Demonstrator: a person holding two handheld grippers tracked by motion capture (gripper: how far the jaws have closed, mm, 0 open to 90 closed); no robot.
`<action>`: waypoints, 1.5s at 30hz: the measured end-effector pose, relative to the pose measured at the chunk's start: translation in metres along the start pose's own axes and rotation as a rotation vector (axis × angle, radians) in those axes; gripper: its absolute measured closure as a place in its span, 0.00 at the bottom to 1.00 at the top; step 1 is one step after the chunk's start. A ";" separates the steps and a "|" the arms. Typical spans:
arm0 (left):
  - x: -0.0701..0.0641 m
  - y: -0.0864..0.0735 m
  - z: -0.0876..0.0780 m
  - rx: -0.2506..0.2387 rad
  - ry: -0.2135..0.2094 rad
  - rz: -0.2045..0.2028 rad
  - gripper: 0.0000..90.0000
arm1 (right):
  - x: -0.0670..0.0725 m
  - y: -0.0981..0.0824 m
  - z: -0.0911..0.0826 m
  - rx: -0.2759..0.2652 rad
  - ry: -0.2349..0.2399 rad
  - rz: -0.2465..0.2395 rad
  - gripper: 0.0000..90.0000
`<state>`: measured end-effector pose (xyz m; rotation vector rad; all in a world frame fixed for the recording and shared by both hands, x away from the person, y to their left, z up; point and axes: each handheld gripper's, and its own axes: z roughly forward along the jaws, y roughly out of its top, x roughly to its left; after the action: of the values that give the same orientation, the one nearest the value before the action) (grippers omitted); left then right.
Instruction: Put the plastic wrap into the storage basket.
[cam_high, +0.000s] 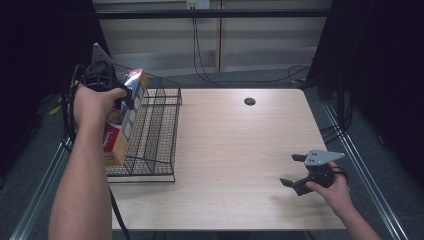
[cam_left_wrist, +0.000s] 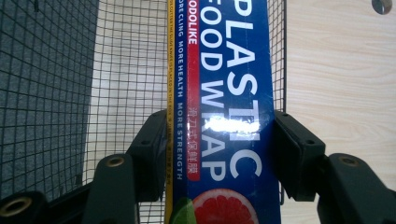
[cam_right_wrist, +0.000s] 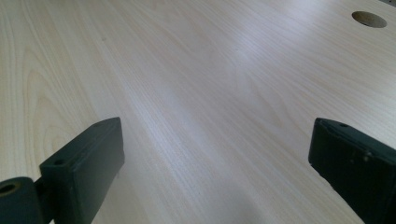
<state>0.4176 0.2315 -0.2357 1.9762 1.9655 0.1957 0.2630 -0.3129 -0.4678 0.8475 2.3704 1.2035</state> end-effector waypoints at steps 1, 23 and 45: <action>0.002 0.000 0.000 0.000 -0.002 -0.012 0.49 | 0.000 0.000 0.000 0.001 -0.002 0.001 0.04; 0.022 -0.003 -0.002 -0.010 0.014 -0.027 0.48 | -0.001 -0.001 0.001 0.005 0.000 0.006 0.04; 0.034 -0.007 0.016 0.006 0.060 -0.064 0.48 | 0.000 -0.001 0.002 0.008 0.004 -0.001 0.04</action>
<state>0.4173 0.2622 -0.2578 1.9295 2.0657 0.2358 0.2635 -0.3118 -0.4701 0.8470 2.3797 1.1975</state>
